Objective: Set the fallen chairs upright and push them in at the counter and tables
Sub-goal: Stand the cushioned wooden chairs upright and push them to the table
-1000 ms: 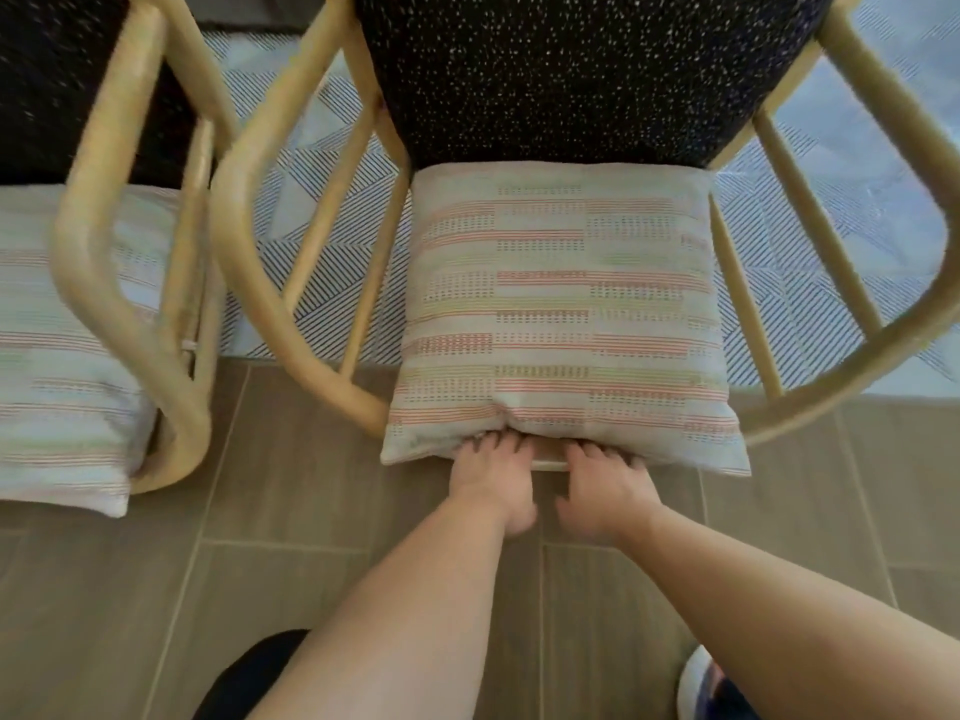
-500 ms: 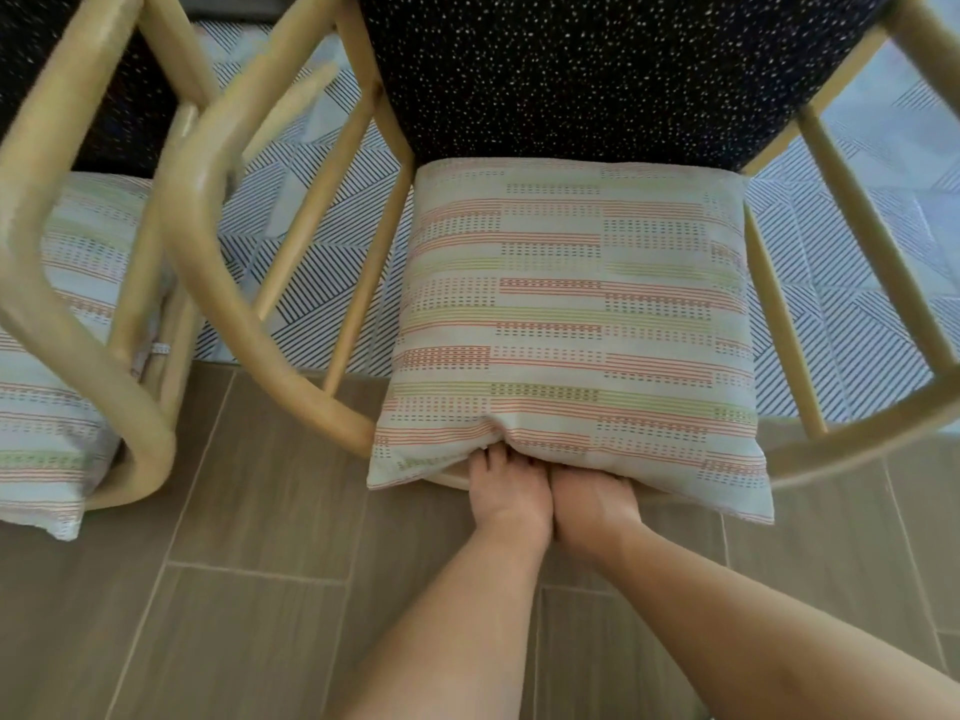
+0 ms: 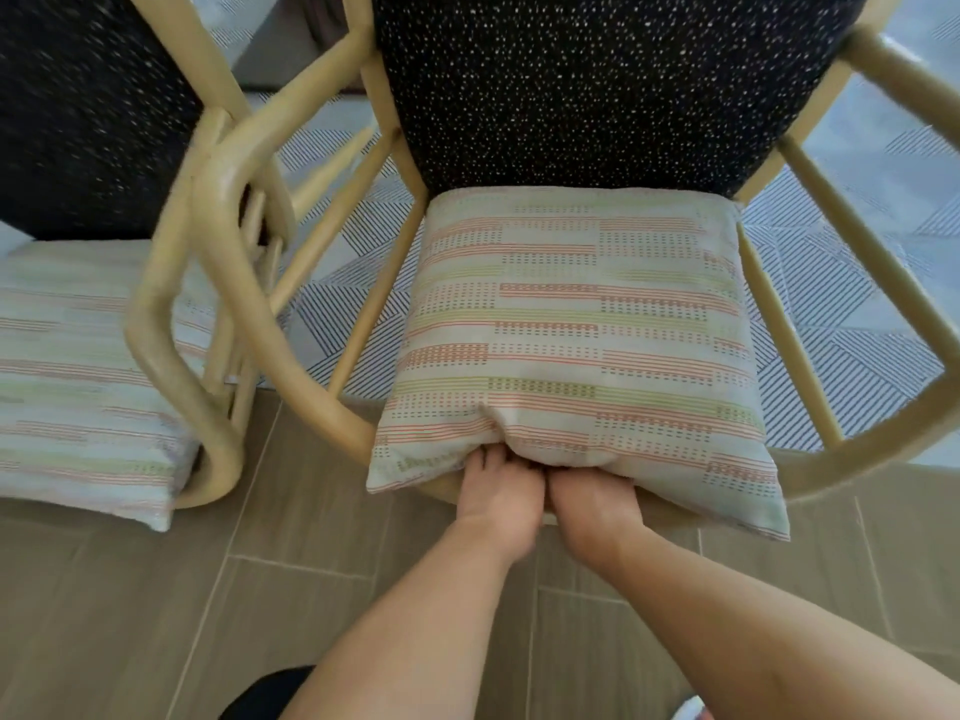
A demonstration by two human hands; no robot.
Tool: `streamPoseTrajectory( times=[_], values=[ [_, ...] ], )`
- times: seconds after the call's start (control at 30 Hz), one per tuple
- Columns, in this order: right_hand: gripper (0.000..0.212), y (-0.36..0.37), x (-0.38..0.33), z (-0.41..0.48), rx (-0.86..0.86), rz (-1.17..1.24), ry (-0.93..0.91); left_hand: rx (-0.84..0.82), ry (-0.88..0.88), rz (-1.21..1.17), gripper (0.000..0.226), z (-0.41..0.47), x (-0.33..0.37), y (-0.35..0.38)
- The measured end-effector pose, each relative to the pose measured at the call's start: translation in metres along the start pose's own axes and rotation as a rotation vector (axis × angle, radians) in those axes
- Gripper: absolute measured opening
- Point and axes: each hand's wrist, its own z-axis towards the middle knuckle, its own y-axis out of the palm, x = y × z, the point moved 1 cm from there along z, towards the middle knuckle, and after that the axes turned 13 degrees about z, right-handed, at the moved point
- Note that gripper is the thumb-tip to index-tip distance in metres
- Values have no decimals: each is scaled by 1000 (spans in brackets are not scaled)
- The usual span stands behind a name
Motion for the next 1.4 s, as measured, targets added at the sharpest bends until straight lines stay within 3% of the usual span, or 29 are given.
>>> streamPoseTrajectory(
  times=[0.37,0.57,0.77,1.0,1.4],
  values=[
    [29,-239,-59,-180,-6,106,-97,95,-47,-26,42,-166,-24,-246],
    [34,-358,-66,-238,46,171,-104,164,-95,-49,38,-213,-32,-363],
    [33,-438,-49,-240,132,139,-119,294,-86,-115,27,-214,-37,-448],
    [31,-504,-37,-206,241,209,-219,277,-208,-144,47,-168,-62,-495],
    [32,-590,-28,-136,306,77,-201,242,-244,-149,28,-88,-110,-585]
  ],
)
